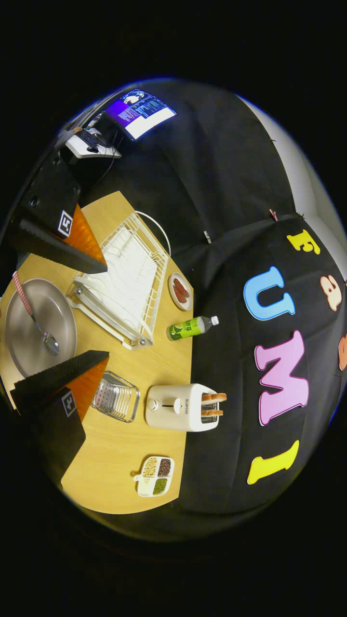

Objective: Take the plate from the dish rack, then take the spoon from the basket and place it into the plate.

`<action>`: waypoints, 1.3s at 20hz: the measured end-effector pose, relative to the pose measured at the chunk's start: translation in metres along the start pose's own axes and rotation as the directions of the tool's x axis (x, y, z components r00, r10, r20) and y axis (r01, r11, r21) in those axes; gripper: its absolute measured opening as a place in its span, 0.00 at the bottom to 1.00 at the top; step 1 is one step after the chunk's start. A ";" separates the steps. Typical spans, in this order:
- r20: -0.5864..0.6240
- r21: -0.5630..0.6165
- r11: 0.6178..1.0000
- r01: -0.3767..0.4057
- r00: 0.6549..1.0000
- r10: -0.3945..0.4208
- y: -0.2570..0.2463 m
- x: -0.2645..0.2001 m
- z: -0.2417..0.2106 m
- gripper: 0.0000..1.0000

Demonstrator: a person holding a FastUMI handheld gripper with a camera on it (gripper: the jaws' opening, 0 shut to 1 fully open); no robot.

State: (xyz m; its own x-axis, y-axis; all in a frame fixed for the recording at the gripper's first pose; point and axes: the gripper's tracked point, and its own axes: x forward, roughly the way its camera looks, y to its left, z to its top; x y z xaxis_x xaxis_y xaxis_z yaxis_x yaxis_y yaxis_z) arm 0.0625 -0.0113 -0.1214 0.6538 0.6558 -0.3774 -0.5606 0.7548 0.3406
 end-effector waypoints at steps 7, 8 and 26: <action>0.119 0.069 0.987 0.147 0.981 -0.155 -0.012 -0.020 0.058 0.99; 0.140 0.076 0.981 0.177 0.972 -0.186 -0.013 -0.026 0.067 0.98; 0.437 0.181 0.751 0.635 0.632 -0.640 0.058 -0.156 0.118 0.98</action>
State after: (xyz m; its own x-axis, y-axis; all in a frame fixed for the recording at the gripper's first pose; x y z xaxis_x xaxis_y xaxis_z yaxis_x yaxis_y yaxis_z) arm -0.0125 -0.0708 0.0587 0.9941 -0.0730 -0.0804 0.0860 0.9812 0.1726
